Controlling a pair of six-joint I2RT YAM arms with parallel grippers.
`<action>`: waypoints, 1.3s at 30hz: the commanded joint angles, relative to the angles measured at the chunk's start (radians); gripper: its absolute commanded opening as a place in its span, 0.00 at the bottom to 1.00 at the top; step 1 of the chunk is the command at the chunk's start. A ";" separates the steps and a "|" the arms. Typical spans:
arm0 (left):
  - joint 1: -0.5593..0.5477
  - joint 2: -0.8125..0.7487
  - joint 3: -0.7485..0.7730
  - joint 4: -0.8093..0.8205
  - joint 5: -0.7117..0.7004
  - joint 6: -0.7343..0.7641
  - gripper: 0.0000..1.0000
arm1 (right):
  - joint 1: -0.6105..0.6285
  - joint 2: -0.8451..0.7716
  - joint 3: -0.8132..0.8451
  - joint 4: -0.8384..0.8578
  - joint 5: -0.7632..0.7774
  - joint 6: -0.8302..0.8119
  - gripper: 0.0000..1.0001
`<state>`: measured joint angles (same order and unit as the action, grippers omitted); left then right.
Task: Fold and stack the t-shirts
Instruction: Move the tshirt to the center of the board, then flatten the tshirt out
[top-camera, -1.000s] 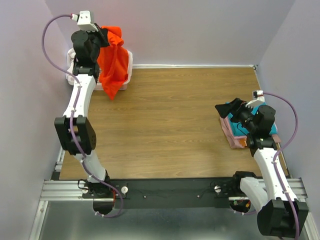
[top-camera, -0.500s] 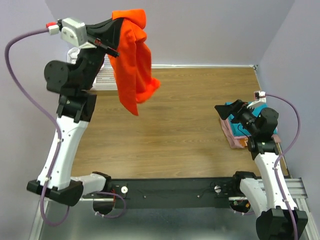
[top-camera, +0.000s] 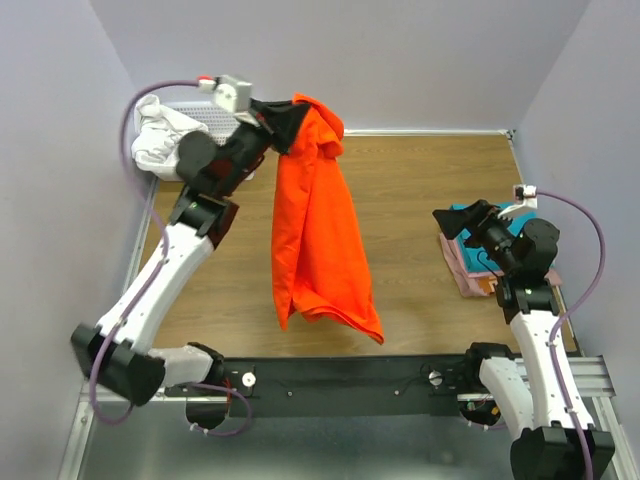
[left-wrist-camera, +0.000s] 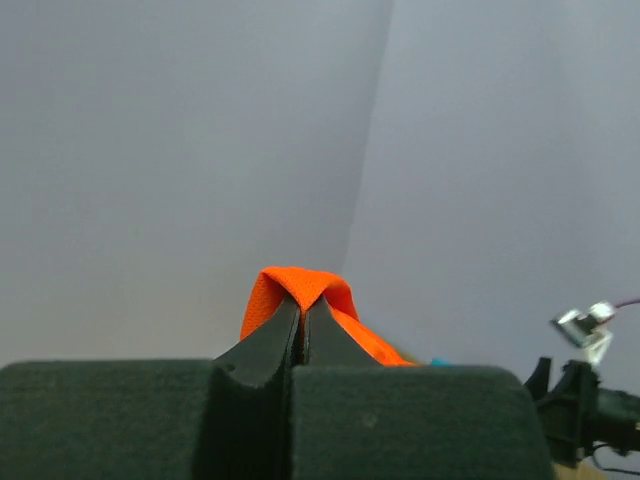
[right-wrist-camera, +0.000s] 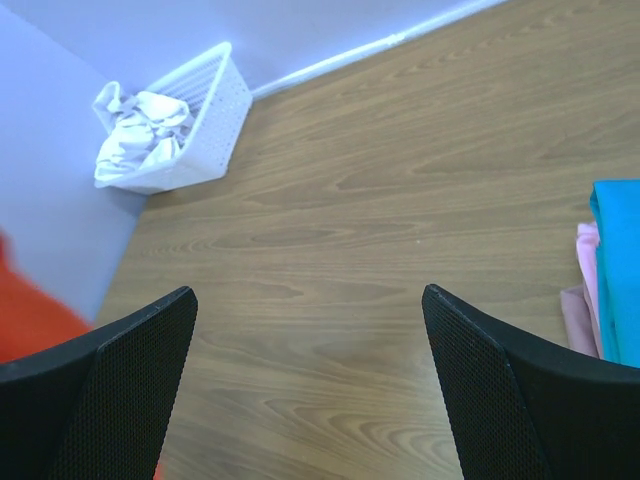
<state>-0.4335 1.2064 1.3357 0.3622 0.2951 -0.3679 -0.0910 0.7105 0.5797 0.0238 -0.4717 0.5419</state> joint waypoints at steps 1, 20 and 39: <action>0.002 0.181 -0.038 -0.205 -0.293 -0.022 0.61 | -0.004 0.059 -0.001 -0.062 0.018 0.001 1.00; 0.019 -0.161 -0.605 -0.452 -0.432 -0.269 0.98 | 0.500 0.296 0.023 -0.179 0.246 -0.031 1.00; 0.007 -0.312 -0.880 -0.597 -0.320 -0.442 0.98 | 0.856 0.848 0.218 -0.111 0.596 0.105 0.49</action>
<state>-0.4213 0.9058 0.4583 -0.2291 -0.0513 -0.7849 0.7601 1.4902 0.7292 -0.0975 -0.0353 0.6033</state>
